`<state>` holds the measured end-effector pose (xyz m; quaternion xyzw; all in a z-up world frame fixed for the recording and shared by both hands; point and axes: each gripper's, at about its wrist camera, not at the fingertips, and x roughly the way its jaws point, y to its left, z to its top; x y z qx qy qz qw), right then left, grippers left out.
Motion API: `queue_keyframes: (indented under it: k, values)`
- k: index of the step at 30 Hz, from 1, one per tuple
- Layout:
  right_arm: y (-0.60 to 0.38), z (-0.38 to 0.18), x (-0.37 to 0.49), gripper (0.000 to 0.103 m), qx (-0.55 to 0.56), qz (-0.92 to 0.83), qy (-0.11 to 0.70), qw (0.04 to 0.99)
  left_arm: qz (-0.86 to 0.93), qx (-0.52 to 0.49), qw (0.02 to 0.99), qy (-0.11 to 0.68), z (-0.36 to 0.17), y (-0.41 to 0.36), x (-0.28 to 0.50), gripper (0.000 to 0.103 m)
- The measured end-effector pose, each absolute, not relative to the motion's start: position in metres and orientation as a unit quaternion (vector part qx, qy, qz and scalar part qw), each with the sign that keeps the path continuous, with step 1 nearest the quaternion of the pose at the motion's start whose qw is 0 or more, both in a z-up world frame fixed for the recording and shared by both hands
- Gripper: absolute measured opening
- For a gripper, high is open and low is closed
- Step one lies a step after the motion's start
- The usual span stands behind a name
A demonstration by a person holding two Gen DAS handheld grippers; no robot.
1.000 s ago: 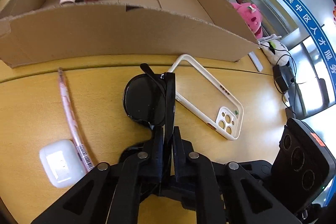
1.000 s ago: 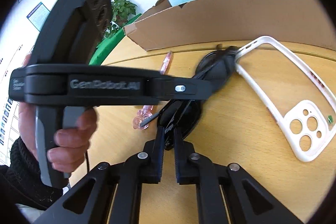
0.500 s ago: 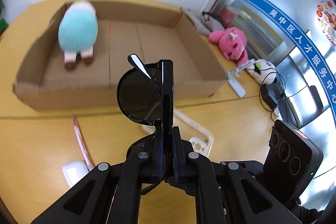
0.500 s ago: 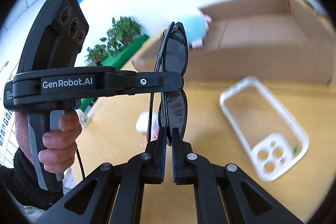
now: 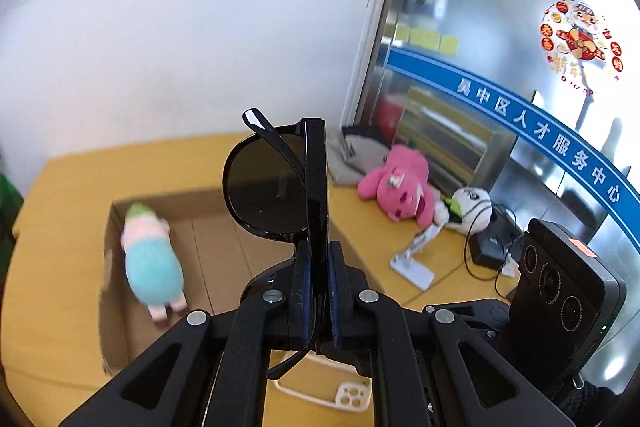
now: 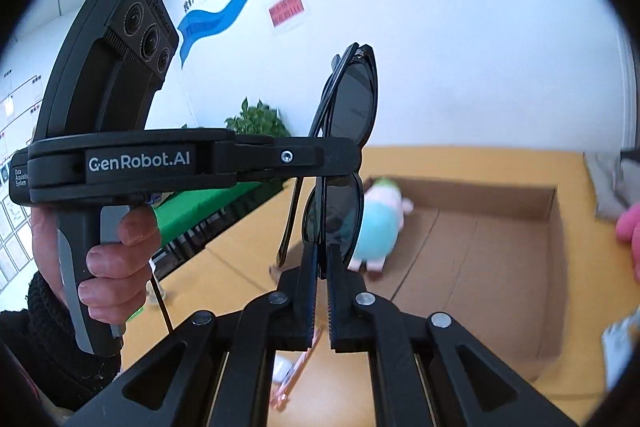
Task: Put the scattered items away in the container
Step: 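Carry the sunglasses in the right gripper over the box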
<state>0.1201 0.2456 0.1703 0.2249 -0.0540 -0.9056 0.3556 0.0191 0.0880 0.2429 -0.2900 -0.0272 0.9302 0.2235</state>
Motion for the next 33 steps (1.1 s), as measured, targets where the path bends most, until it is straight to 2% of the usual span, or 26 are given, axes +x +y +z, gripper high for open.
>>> queue_keyframes:
  k: [4,9,17,24,33]
  values:
    - [0.245,0.21,0.105,0.003,0.198,-0.913,-0.047,0.354,0.937,-0.263,0.23,-0.015,0.281,0.09,0.0,0.007]
    - [0.217,0.247,0.037,0.003,0.185,-0.916,-0.044,0.353,0.942,-0.25,0.225,0.006,0.317,0.097,-0.032,0.007]
    - [0.206,0.256,-0.04,0.004,0.194,-0.913,-0.053,0.355,0.943,-0.257,0.21,0.015,0.337,0.096,-0.092,0.007]
    - [0.198,0.227,-0.118,0.003,0.236,-0.901,-0.067,0.359,0.936,-0.296,0.19,0.017,0.301,0.091,-0.153,0.007]
    - [0.191,0.137,-0.181,0.003,0.319,-0.873,-0.097,0.355,0.907,-0.381,0.18,-0.008,0.205,0.082,-0.217,0.007]
